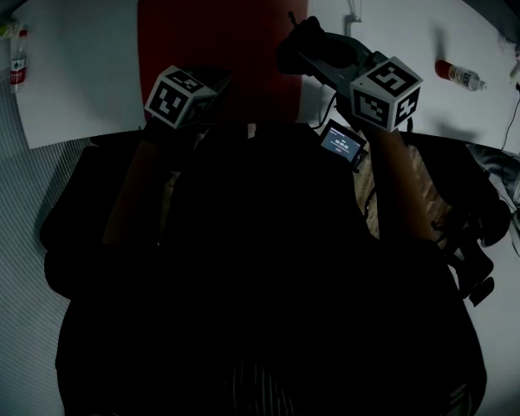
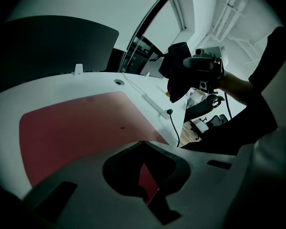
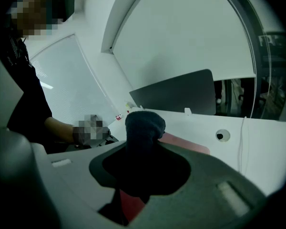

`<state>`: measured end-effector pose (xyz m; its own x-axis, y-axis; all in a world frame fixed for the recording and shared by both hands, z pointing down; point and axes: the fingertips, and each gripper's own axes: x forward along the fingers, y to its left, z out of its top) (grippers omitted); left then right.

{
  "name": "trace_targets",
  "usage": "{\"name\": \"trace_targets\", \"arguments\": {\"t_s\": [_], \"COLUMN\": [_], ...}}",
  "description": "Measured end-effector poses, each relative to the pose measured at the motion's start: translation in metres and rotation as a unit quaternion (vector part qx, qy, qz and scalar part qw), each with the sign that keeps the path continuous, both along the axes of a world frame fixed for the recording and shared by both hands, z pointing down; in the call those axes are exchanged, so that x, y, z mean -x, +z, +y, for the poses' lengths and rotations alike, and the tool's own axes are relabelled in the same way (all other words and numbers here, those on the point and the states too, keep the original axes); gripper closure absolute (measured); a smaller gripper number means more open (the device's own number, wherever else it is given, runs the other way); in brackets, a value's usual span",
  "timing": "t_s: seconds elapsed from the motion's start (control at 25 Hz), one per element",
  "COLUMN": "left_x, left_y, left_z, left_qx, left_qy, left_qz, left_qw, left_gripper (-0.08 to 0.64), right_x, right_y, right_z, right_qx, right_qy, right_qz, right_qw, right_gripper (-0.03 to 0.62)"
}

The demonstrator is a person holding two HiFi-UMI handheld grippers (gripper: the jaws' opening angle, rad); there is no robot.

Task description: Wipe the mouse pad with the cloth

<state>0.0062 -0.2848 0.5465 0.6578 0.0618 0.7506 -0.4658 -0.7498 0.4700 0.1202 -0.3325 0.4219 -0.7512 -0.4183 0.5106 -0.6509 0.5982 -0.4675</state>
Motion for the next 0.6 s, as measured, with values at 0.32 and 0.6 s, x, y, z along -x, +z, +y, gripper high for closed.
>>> {"name": "trace_targets", "arguments": {"t_s": [0.32, 0.6], "left_x": [0.001, 0.001], "left_y": [0.018, 0.039], "left_z": [-0.004, -0.009], "left_qx": [0.001, 0.006], "left_qy": [0.008, 0.018], "left_qz": [-0.030, -0.056], "left_qw": [0.9995, 0.9982], "left_gripper": [0.560, 0.560], "right_x": [0.007, 0.012], "right_y": [0.031, 0.048], "right_z": [-0.005, -0.008], "right_qx": [0.024, 0.039], "right_qy": [-0.025, -0.042], "right_qz": [0.008, 0.017], "right_qw": [0.999, 0.998], "right_gripper": [0.491, 0.491]}}
